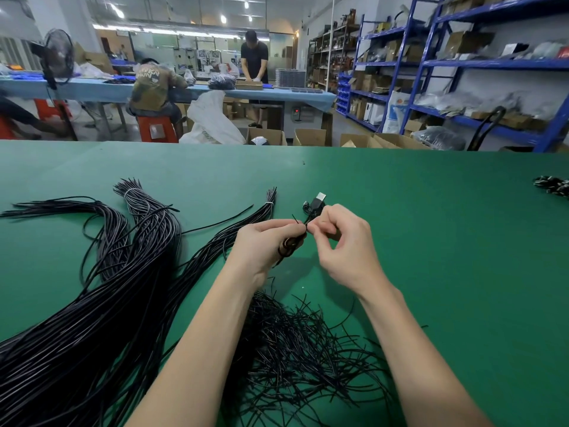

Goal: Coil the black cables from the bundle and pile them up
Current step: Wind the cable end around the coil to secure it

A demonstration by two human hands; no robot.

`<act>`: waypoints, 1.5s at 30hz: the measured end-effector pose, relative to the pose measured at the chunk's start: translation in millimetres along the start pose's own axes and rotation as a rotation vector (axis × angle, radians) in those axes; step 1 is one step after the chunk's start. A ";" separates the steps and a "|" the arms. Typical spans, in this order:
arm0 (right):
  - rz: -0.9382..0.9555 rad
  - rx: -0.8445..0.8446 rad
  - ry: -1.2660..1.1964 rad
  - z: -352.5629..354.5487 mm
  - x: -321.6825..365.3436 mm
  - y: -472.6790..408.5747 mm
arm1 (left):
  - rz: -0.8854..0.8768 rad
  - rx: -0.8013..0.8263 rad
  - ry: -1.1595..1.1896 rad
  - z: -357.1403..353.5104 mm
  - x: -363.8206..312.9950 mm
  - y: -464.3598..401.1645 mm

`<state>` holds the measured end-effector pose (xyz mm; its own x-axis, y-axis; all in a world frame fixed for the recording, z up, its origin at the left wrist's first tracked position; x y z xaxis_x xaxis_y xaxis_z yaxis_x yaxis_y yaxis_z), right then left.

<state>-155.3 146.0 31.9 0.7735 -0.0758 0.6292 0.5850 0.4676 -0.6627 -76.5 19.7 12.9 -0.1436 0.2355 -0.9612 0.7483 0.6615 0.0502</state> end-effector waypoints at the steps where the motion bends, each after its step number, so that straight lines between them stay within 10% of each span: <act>1: -0.004 -0.001 -0.018 1.9 -1.1 0.1 | 0.026 0.020 0.054 -0.8 0.9 -0.9; 12: -0.174 0.154 -0.244 1.3 -13.0 2.5 | 0.238 0.159 0.267 1.6 6.4 4.7; 34: -0.223 0.121 0.136 18.0 -1.3 -12.9 | -0.016 0.094 0.049 -11.1 5.0 2.5; 45: -0.023 0.130 0.034 15.8 -4.7 -4.5 | 0.278 0.213 0.302 -6.8 7.8 8.4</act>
<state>-165.5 158.1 38.4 0.7692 -0.1167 0.6283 0.5681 0.5751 -0.5887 -75.8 32.0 7.7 -0.0778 0.6009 -0.7955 0.8970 0.3905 0.2072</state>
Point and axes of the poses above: each hand's wrist, its own y-axis away from the middle knuckle, its own z-axis out of the back of the hand, x = y × z, the point moved 3 cm from there along -y, towards the middle knuckle, and after that the axes turned 5 degrees about -z, right-handed, at the moved point
